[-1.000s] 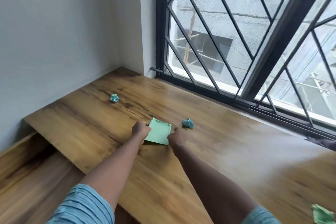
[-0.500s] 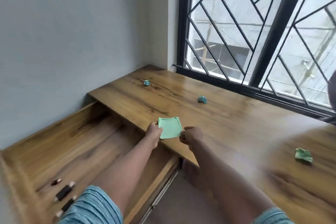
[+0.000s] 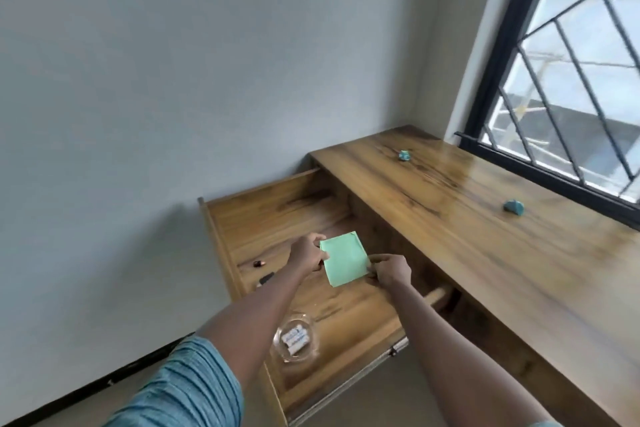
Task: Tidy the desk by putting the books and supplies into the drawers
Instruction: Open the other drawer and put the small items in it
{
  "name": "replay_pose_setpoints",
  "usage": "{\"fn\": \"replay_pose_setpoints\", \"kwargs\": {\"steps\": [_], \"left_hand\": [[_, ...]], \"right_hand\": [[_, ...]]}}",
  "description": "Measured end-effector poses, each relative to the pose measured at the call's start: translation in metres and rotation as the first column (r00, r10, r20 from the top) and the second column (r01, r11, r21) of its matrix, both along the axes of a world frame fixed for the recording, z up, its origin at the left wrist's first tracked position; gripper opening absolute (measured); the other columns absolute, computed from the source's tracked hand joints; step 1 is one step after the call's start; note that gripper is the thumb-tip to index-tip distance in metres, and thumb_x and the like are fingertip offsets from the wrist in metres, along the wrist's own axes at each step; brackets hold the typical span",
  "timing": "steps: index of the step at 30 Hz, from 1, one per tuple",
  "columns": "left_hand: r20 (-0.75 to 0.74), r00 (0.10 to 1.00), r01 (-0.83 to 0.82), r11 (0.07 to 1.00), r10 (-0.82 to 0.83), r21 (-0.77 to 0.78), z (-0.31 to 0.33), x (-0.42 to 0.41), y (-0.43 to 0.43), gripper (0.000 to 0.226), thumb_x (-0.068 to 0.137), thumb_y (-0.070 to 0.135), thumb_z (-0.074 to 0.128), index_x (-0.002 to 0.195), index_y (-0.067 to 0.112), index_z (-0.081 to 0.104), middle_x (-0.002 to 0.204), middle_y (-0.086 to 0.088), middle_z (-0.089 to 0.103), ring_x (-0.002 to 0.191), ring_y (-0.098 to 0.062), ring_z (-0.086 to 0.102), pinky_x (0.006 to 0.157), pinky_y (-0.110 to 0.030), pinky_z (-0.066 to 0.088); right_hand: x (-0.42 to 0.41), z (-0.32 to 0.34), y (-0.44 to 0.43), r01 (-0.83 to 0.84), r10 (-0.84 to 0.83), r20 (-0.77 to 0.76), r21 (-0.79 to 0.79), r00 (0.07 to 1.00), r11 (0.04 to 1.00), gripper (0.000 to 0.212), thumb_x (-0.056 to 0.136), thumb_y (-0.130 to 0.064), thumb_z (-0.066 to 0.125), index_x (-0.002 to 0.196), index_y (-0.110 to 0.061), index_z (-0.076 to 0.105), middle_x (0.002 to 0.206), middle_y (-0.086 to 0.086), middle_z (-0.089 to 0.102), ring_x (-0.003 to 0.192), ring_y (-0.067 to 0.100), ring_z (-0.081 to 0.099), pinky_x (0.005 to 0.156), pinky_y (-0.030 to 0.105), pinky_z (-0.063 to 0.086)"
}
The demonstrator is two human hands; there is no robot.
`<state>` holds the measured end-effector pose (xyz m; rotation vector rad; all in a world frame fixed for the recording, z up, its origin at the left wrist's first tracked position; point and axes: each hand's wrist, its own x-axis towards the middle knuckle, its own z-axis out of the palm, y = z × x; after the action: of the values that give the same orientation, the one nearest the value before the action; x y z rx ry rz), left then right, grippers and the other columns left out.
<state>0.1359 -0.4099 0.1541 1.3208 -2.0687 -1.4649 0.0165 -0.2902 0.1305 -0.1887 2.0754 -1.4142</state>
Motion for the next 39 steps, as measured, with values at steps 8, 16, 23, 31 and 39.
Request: {"fn": "replay_pose_setpoints", "kwargs": {"steps": [8, 16, 23, 31, 39], "left_hand": [[0.119, 0.981, -0.151, 0.988, 0.155, -0.042, -0.035, 0.053, -0.103, 0.045, 0.08, 0.0, 0.072, 0.123, 0.006, 0.062, 0.121, -0.015, 0.064, 0.09, -0.026, 0.07, 0.083, -0.036, 0.058], [0.411, 0.911, 0.035, 0.987, 0.033, -0.157, -0.08, 0.045, -0.233, 0.044, 0.081, 0.009, 0.073, 0.124, 0.01, 0.061, 0.127, -0.012, 0.062, 0.112, -0.024, 0.062, 0.093, -0.03, 0.051], [0.664, 0.748, 0.222, 0.95, -0.022, -0.22, -0.12, 0.027, -0.3, 0.029, 0.092, 0.002, 0.055, 0.12, 0.004, 0.061, 0.12, -0.014, 0.064, 0.108, -0.029, 0.063, 0.09, -0.035, 0.054], [0.727, 0.685, 0.305, 0.922, -0.04, -0.237, -0.139, 0.02, -0.329, 0.027, 0.096, 0.0, 0.04, 0.118, -0.001, 0.056, 0.121, -0.017, 0.059, 0.11, -0.03, 0.059, 0.09, -0.033, 0.049], [0.762, 0.647, 0.347, 0.903, -0.033, -0.255, -0.136, 0.027, -0.333, 0.027, 0.095, -0.003, 0.046, 0.117, 0.002, 0.059, 0.118, -0.014, 0.063, 0.107, -0.024, 0.063, 0.089, -0.027, 0.054]], "right_hand": [[0.04, -0.025, -0.116, -0.134, 0.133, 0.006, 0.035, 0.991, 0.99, 0.019, 0.083, 0.013, 0.056, 0.093, 0.005, 0.07, 0.07, 0.012, 0.061, 0.047, 0.018, 0.053, 0.039, 0.019, 0.052], [0.048, -0.067, -0.235, -0.176, 0.188, -0.045, 0.189, 0.981, 0.966, 0.023, 0.086, 0.009, 0.052, 0.095, 0.003, 0.072, 0.076, 0.013, 0.065, 0.053, 0.015, 0.06, 0.069, 0.033, 0.06], [0.054, -0.105, -0.306, -0.267, 0.303, -0.062, 0.331, 0.951, 0.905, 0.026, 0.089, 0.0, 0.056, 0.112, -0.002, 0.067, 0.103, 0.015, 0.068, 0.084, 0.023, 0.069, 0.077, 0.036, 0.06], [0.057, -0.123, -0.336, -0.314, 0.381, -0.086, 0.419, 0.92, 0.852, 0.03, 0.088, -0.005, 0.058, 0.117, -0.008, 0.066, 0.11, 0.015, 0.066, 0.093, 0.027, 0.068, 0.081, 0.036, 0.058], [0.065, -0.128, -0.341, -0.318, 0.418, -0.121, 0.472, 0.9, 0.822, 0.031, 0.091, -0.003, 0.052, 0.12, -0.005, 0.061, 0.118, 0.014, 0.061, 0.104, 0.025, 0.062, 0.085, 0.031, 0.053]]}}
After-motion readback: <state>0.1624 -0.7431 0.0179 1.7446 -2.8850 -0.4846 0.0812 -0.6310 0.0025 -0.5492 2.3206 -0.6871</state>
